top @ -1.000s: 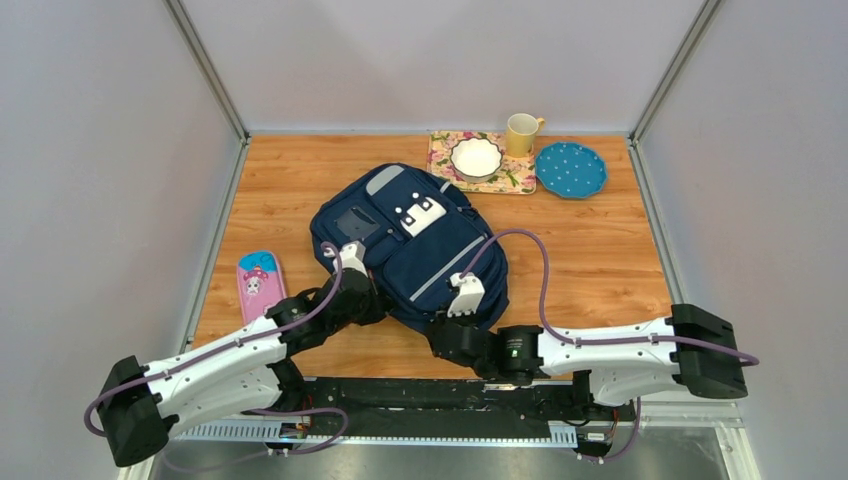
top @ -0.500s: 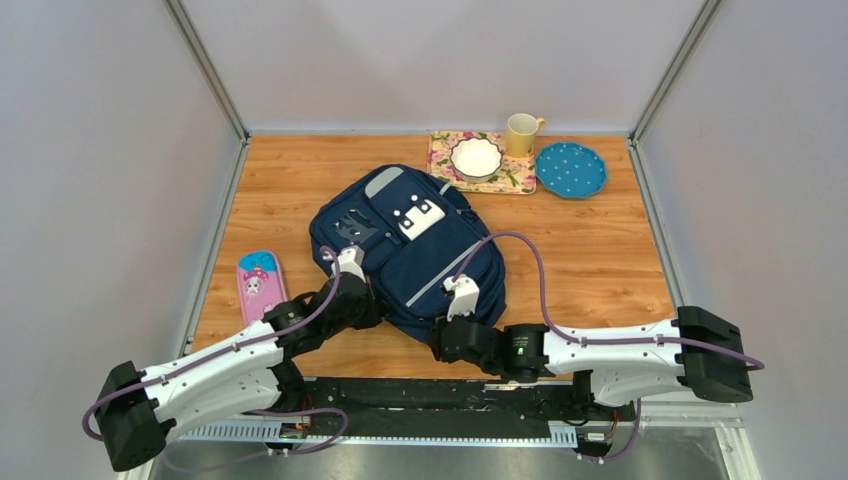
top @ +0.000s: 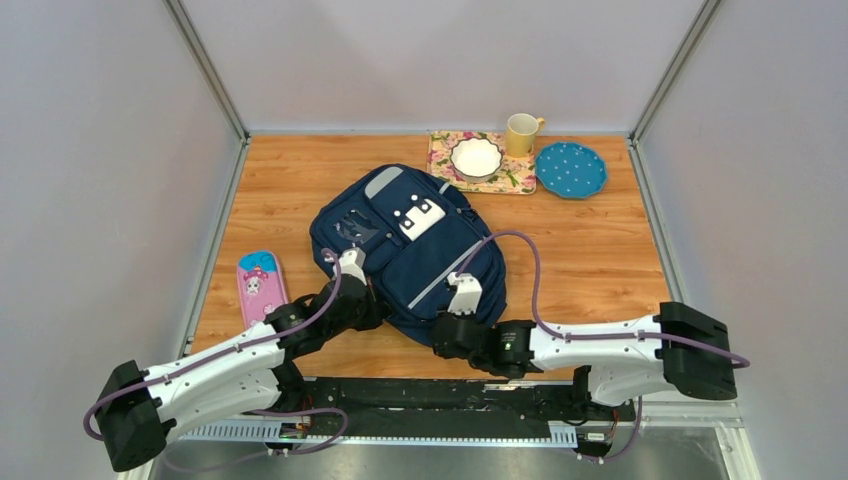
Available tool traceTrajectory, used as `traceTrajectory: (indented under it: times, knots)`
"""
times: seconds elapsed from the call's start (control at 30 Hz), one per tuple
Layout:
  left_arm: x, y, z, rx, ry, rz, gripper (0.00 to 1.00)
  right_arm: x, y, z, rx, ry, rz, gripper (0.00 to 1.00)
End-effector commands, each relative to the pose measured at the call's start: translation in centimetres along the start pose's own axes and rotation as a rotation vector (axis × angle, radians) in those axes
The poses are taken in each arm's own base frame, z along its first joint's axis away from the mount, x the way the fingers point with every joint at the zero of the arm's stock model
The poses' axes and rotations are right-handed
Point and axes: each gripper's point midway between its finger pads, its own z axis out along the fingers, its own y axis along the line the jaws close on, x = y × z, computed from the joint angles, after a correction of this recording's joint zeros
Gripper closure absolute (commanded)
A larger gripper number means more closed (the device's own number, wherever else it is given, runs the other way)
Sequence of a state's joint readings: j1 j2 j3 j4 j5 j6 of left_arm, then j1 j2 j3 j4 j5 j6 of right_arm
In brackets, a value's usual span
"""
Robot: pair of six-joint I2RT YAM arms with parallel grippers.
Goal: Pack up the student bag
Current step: Zip the student bag at the center of the board.
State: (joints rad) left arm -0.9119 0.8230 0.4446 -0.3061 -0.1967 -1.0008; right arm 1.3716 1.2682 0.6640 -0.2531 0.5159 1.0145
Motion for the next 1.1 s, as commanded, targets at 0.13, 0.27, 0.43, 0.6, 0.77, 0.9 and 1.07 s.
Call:
traceTrajectory:
  times: [0.13,0.27,0.43,0.6,0.77,0.9,1.07]
  knots:
    - [-0.2,-3.0,-0.7,0.133,0.014,-0.008,1.0,-1.4,-4.2,1.5,0.232,-0.082,-0.071,0.92]
    - [-0.2,-3.0,-0.7,0.137,0.017,-0.009,1.0,-0.8,-3.2,1.9,0.188,-0.059,-0.088,0.66]
    - [-0.1,-3.2,-0.6,0.141,0.021,-0.007,1.0,0.5,-3.7,3.2,0.255,-0.012,-0.114,0.61]
    - [0.0,-3.0,-0.6,0.134,0.023,-0.004,1.0,1.5,-5.2,4.0,0.348,0.015,-0.157,0.91]
    - [-0.1,-2.4,-0.7,0.116,0.011,-0.007,1.0,1.0,-5.5,3.0,0.342,0.003,-0.173,1.0]
    - [-0.3,-1.1,-0.8,0.058,-0.005,0.03,1.0,0.6,-3.3,1.4,0.191,0.063,-0.265,1.0]
    - [-0.2,2.3,-1.1,-0.087,-0.013,0.082,1.0,1.8,-2.6,-0.4,0.052,0.185,-0.28,1.0]
